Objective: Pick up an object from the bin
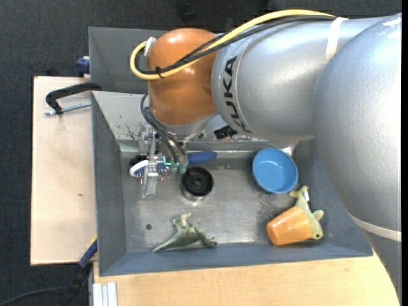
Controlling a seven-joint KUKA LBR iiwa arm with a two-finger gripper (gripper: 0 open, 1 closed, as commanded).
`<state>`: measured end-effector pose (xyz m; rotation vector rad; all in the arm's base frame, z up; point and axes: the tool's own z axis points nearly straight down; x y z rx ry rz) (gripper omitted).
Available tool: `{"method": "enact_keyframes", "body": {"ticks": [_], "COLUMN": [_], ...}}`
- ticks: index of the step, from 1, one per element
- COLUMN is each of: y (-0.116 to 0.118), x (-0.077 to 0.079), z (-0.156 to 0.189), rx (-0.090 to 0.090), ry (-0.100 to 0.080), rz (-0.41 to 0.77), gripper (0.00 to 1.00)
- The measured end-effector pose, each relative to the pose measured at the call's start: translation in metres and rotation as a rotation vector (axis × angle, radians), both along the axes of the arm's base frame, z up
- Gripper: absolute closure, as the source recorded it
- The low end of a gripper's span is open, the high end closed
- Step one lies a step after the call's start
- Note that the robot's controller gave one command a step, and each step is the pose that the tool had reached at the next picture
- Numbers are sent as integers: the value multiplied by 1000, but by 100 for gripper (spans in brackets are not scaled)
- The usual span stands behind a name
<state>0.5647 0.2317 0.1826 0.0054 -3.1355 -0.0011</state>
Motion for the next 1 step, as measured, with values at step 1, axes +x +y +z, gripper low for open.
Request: {"method": "enact_keyframes", "body": {"ticks": [1], "y": [-41], "x": [29], "z": [-104], "rx": [10], "ry": [-21], "rz": [-42], "gripper": [0]}}
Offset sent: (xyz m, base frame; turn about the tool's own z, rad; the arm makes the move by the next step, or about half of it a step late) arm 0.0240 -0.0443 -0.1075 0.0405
